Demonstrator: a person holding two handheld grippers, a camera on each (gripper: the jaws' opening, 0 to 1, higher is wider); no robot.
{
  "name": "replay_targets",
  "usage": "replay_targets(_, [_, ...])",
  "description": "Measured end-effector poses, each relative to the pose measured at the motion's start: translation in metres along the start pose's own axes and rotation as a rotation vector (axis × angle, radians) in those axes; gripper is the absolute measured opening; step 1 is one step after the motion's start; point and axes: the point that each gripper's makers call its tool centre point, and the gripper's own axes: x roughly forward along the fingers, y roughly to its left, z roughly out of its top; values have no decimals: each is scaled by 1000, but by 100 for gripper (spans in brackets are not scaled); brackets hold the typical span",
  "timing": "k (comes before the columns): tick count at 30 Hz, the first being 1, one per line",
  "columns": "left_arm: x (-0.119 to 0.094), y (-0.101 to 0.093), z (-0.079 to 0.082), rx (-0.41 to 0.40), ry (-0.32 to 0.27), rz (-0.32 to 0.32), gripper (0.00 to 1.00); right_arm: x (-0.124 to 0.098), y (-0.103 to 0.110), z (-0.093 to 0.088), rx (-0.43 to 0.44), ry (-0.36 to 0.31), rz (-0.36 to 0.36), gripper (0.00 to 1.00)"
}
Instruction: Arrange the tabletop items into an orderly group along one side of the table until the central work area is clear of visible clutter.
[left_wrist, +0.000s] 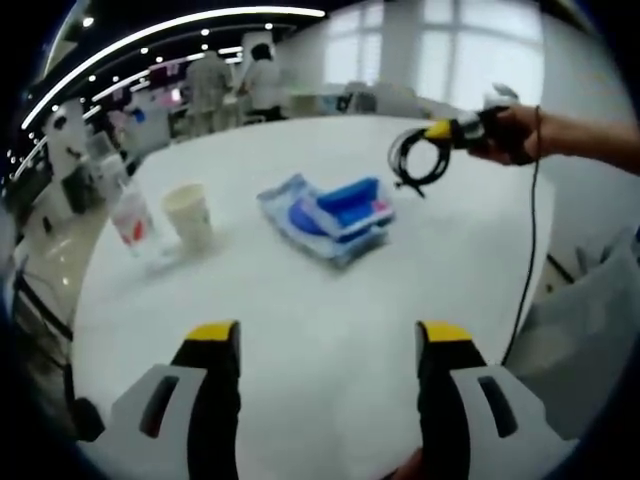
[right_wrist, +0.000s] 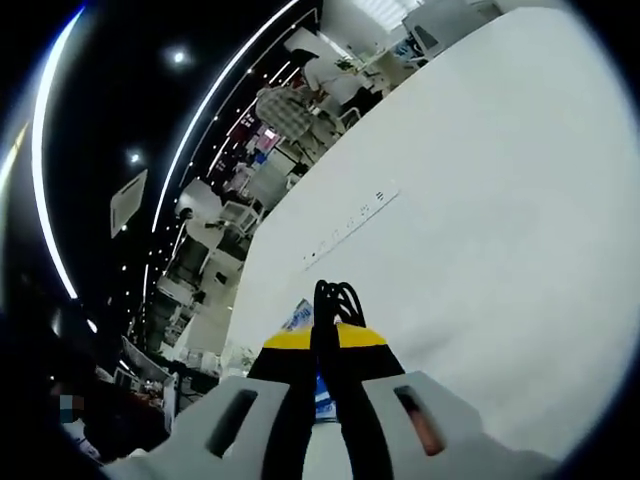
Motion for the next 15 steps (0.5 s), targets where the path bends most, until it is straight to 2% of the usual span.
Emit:
replay_targets(7, [0, -1, 2, 1, -2, -1, 68, -5, -6, -12, 5, 14, -5, 4])
replay_targets(10, [1, 0, 2, -5, -5, -1, 68, -3, -15, -20, 34, 22, -11, 4])
replay_targets(15, [0, 1, 3, -11, -11, 2, 68, -3, -28, -31, 31, 44, -37, 4])
